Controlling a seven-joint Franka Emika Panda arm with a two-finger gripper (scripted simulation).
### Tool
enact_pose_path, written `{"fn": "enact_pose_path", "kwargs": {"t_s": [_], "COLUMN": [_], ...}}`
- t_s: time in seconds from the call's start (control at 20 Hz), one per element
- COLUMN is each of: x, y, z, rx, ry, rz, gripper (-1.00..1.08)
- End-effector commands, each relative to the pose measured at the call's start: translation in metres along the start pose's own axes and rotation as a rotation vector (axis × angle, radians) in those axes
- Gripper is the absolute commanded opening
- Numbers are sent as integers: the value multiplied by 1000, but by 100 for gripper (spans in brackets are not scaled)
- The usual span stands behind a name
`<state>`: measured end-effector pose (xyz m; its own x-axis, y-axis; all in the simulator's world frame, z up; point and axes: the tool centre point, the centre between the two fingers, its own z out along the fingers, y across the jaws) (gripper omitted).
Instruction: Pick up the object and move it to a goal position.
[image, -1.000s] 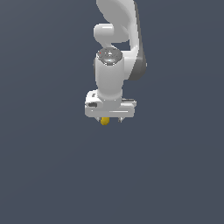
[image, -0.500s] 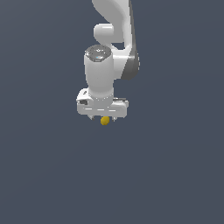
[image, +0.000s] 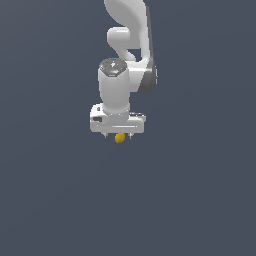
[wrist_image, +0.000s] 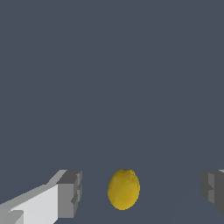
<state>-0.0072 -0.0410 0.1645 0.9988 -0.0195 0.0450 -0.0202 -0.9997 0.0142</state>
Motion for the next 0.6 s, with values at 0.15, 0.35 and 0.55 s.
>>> {"fn": "enact_pose_path", "kwargs": {"t_s": [0.15, 0.35, 0.55], "x": [-24, -48, -67], "y": [1, 2, 2], "z": [27, 50, 66], "rx": [4, 9, 14], "ry": [-14, -25, -34], "rz": [-88, -170, -234], "gripper": [100, 100, 100]}}
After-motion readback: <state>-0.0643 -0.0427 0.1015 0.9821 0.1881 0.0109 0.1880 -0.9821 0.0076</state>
